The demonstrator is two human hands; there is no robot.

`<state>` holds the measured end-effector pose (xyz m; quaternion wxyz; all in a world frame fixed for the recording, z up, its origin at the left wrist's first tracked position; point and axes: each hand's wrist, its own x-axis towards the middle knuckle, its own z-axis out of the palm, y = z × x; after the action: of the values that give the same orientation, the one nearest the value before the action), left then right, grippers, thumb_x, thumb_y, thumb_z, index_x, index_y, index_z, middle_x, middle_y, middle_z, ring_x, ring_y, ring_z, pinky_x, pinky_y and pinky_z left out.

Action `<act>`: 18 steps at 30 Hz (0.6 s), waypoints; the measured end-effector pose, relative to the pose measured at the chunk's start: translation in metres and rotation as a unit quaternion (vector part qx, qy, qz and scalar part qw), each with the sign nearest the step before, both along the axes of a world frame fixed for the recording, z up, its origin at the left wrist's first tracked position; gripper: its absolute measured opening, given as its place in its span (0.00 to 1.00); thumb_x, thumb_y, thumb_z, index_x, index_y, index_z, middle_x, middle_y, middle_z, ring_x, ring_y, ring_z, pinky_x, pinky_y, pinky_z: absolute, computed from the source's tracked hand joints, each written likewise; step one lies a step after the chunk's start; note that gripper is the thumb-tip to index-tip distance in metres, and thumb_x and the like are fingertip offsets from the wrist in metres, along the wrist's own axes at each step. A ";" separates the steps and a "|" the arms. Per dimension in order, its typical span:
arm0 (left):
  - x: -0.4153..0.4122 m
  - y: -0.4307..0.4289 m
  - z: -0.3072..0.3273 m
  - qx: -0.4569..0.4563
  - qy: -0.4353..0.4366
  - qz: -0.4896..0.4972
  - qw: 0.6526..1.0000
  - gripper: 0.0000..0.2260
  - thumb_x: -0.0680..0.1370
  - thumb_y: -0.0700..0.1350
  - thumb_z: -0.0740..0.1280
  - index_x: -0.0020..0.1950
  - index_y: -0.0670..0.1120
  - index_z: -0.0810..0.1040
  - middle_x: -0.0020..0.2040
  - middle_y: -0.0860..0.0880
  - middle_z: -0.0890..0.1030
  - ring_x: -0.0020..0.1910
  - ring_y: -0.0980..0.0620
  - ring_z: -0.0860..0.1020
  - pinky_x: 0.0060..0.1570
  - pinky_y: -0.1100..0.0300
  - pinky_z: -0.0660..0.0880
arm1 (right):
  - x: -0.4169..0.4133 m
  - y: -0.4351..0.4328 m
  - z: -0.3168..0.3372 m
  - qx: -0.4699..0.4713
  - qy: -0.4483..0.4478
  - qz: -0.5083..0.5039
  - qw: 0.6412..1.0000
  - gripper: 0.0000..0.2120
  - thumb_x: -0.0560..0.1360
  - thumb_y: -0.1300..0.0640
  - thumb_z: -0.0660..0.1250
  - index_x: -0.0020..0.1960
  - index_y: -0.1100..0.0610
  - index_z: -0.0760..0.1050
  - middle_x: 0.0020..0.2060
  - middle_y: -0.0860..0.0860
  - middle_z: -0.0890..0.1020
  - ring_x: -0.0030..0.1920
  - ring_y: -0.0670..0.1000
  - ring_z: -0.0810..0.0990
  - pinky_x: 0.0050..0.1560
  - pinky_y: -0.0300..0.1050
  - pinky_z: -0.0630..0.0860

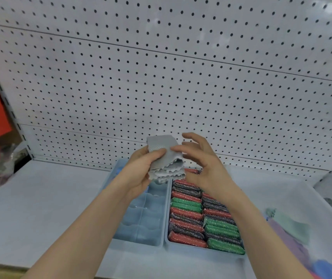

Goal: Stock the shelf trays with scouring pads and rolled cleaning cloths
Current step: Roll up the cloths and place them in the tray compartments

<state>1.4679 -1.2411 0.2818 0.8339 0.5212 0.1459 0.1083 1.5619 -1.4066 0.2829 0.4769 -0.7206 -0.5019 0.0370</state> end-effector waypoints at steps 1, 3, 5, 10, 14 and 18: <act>0.000 0.001 0.000 0.001 0.008 0.005 1.000 0.13 0.80 0.40 0.63 0.63 0.38 0.76 0.54 0.38 0.83 0.48 0.44 0.83 0.48 0.52 0.80 | -0.002 0.001 -0.002 0.003 -0.009 -0.008 1.000 0.26 0.69 0.72 0.70 0.61 0.49 0.79 0.69 0.46 0.66 0.69 0.47 0.69 0.67 0.42 0.70; 0.001 0.003 -0.002 -0.009 0.021 0.011 1.000 0.13 0.80 0.40 0.63 0.64 0.38 0.75 0.54 0.38 0.83 0.46 0.44 0.83 0.42 0.54 0.81 | -0.005 0.004 -0.002 0.029 -0.017 -0.031 0.999 0.19 0.69 0.70 0.73 0.55 0.51 0.83 0.66 0.47 0.70 0.67 0.48 0.71 0.65 0.40 0.71; 0.001 0.004 -0.003 -0.012 0.024 0.020 0.999 0.14 0.79 0.37 0.64 0.64 0.37 0.73 0.52 0.38 0.83 0.44 0.45 0.83 0.40 0.55 0.82 | -0.007 0.005 0.000 0.047 0.010 -0.045 0.998 0.10 0.70 0.64 0.75 0.49 0.53 0.85 0.62 0.47 0.73 0.63 0.47 0.73 0.59 0.35 0.73; -0.002 0.000 -0.007 0.063 0.005 0.026 0.998 0.17 0.78 0.29 0.62 0.63 0.45 0.74 0.53 0.41 0.84 0.51 0.43 0.83 0.53 0.48 0.80 | -0.006 0.009 -0.002 0.059 0.131 -0.085 0.986 0.03 0.71 0.57 0.75 0.40 0.55 0.84 0.52 0.49 0.79 0.49 0.47 0.80 0.50 0.45 0.78; -0.008 -0.007 -0.009 0.111 -0.012 -0.001 0.994 0.19 0.78 0.27 0.58 0.63 0.45 0.75 0.53 0.43 0.84 0.53 0.45 0.83 0.50 0.54 0.81 | -0.004 0.013 -0.006 0.103 0.199 -0.119 0.967 0.08 0.71 0.58 0.76 0.39 0.60 0.78 0.37 0.56 0.82 0.36 0.53 0.79 0.43 0.56 0.79; -0.009 -0.007 -0.014 0.080 -0.008 0.005 0.997 0.10 0.81 0.35 0.59 0.59 0.40 0.77 0.56 0.38 0.82 0.54 0.43 0.82 0.52 0.51 0.81 | -0.005 0.015 -0.009 0.098 0.214 -0.127 0.964 0.11 0.71 0.62 0.75 0.37 0.57 0.73 0.33 0.54 0.79 0.31 0.48 0.74 0.33 0.44 0.73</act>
<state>1.4587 -1.2486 0.2675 0.7902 0.5845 0.1326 0.1279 1.5566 -1.3912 0.2739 0.6422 -0.7032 -0.2943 0.0799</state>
